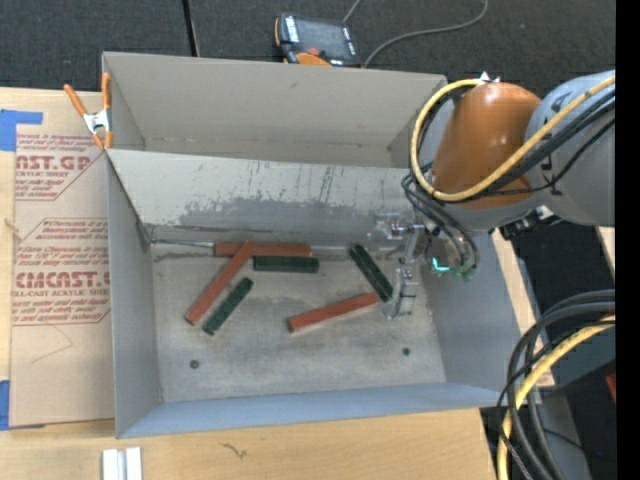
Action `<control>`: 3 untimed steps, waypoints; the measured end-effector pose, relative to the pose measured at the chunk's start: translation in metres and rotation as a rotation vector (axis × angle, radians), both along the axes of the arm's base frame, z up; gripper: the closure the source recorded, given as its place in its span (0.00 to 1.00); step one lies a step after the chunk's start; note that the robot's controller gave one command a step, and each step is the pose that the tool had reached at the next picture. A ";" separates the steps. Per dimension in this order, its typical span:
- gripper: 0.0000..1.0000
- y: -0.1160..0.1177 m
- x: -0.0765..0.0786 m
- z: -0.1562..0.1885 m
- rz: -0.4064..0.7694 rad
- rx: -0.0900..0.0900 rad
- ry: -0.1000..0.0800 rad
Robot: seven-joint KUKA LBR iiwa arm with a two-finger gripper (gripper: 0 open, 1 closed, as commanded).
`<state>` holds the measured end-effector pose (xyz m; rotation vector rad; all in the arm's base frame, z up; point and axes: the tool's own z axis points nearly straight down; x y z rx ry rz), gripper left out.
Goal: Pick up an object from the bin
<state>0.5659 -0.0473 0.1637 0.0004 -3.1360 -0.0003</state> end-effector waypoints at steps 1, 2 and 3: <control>0.00 0.043 -0.005 -0.098 0.133 0.002 0.000; 0.00 0.052 -0.002 -0.063 0.271 0.001 -0.009; 0.00 0.066 0.017 -0.060 0.415 0.001 -0.010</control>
Offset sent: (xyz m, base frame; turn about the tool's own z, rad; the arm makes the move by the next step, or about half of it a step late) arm -0.0034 0.0406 -0.0937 -0.1307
